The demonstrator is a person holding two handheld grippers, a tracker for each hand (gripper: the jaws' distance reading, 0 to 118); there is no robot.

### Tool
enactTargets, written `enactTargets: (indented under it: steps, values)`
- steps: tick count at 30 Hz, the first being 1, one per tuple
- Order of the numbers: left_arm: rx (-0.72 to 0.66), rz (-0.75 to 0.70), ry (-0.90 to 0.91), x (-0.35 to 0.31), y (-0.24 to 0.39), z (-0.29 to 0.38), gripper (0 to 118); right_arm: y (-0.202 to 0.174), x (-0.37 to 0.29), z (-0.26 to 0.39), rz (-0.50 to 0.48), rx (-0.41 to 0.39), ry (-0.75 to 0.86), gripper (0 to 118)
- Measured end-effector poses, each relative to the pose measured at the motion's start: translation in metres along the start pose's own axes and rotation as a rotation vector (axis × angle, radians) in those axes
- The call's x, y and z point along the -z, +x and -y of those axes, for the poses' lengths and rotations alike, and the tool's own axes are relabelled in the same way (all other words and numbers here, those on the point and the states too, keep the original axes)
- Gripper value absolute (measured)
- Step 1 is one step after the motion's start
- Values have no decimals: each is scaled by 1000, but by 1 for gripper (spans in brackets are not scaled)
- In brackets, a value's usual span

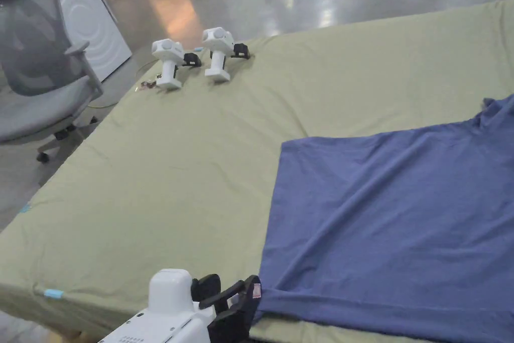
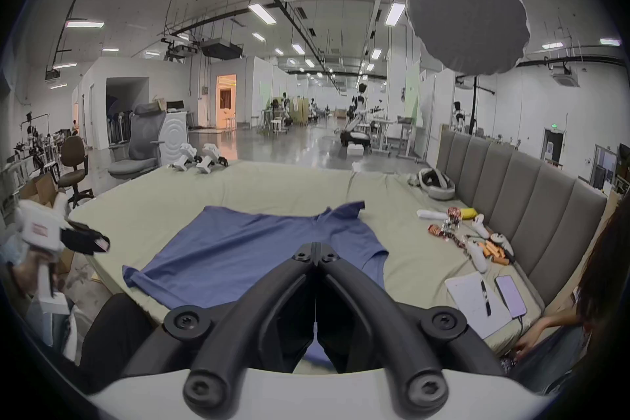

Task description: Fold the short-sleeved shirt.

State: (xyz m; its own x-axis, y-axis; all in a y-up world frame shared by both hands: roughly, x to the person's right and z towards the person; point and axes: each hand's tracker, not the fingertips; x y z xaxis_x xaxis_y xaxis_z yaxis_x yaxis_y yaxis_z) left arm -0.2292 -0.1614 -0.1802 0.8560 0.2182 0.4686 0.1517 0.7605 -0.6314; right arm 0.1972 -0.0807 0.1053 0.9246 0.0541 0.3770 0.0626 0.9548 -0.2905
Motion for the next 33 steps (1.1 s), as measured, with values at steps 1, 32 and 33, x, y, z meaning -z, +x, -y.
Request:
enactTargets:
  steps: [1, 32, 33]
  values:
    - [-25, -7, -35, 17, -11, 7, 72, 2, 2, 2, 1, 10, -18, 2]
    - [266, -109, -408, 136, 7, 8, 9, 123, 85, 111, 106, 290, -548, 99]
    - [259, -111, -404, 136, 6, 9, 9, 129, 97, 121, 113, 320, -596, 99]
